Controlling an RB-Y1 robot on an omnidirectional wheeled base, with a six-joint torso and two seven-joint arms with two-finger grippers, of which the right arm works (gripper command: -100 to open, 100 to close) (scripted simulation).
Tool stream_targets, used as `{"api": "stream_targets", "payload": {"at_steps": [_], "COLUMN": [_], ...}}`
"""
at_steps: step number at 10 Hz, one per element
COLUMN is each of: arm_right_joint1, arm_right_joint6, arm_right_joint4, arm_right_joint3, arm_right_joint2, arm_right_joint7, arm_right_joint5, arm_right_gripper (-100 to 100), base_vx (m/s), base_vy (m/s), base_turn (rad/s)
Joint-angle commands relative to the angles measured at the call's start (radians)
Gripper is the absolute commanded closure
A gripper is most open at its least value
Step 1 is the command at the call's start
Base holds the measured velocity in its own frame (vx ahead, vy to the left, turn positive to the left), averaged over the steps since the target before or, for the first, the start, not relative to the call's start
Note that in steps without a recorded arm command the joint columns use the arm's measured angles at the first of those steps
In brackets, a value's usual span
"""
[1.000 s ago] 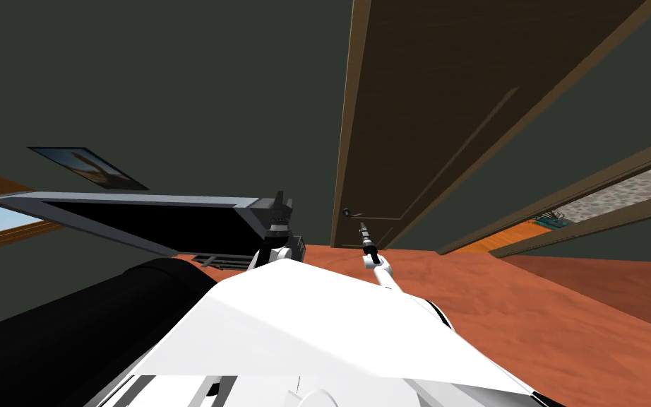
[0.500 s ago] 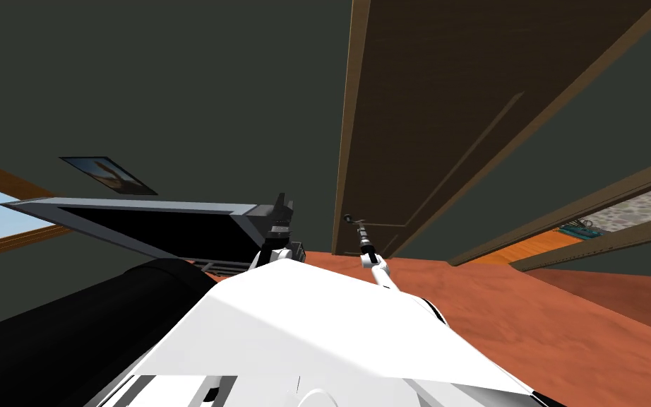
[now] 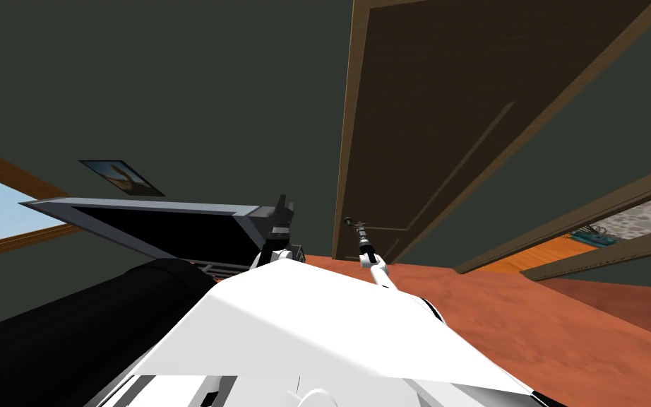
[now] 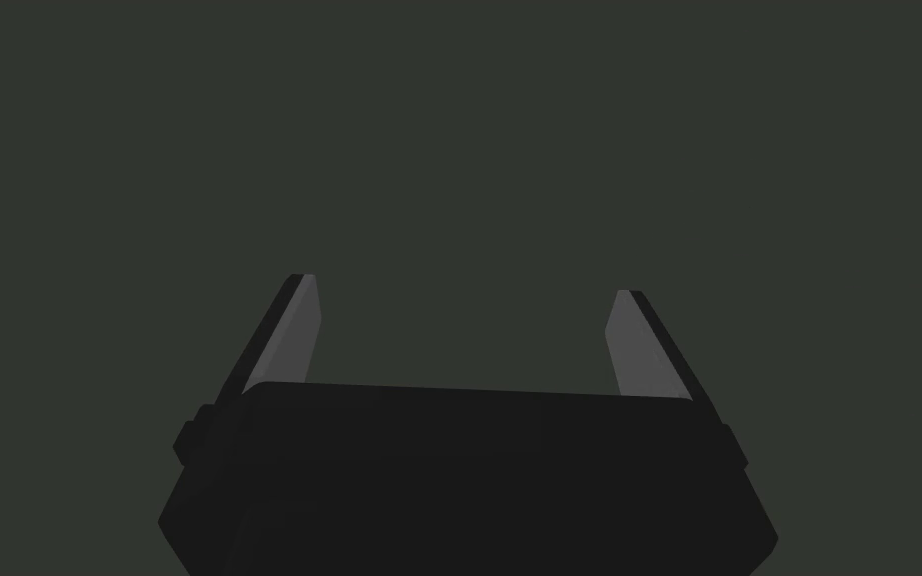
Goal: Pull the door open
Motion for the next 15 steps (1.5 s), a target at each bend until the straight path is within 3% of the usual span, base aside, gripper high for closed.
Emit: {"api": "stream_targets", "payload": {"at_steps": [1,3,4,9,10,15], "arm_right_joint1": [0.001,0.000,0.000,0.000,0.000,-0.003], "arm_right_joint6": [0.001,0.000,0.000,0.000,0.000,-0.002], "arm_right_joint4": [-0.003,-0.001,-0.001,-0.001,-0.001,0.004], "arm_right_joint3": [0.000,0.000,0.000,0.000,0.000,-0.003], "arm_right_joint2": [0.003,0.002,0.002,0.002,-0.002,-0.016], "arm_right_joint7": [-0.001,-0.001,-0.001,-0.001,0.000,0.003], "arm_right_joint5": [0.000,0.000,0.000,0.000,0.000,-0.001], "arm_right_gripper": [-100,-100,100,100,-100,-100], "base_vx": [0.052,0.000,-0.088,-0.008,-0.168,-0.196], "base_vy": [0.016,-0.019,-0.064,-0.005,-0.047,-0.042], "base_turn": [0.001,0.033,0.034,-0.001,0.031,-0.003]}}
